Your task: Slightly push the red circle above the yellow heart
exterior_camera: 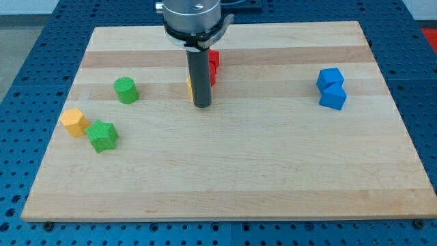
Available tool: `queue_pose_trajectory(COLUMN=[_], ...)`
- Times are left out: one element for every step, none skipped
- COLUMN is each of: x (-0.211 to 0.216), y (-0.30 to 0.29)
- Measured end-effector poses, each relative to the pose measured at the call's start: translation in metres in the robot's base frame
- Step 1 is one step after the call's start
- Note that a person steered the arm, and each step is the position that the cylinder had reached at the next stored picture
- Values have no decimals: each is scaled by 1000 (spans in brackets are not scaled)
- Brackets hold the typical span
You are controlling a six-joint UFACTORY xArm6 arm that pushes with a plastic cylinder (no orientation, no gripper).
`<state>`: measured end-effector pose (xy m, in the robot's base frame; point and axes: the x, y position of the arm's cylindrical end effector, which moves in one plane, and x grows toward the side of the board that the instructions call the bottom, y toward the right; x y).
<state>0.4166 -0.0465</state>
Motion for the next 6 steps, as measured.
queue_pose_trajectory(x=[-1, -1, -21, -49, -57, -58], y=[0, 16, 46, 50, 45, 30])
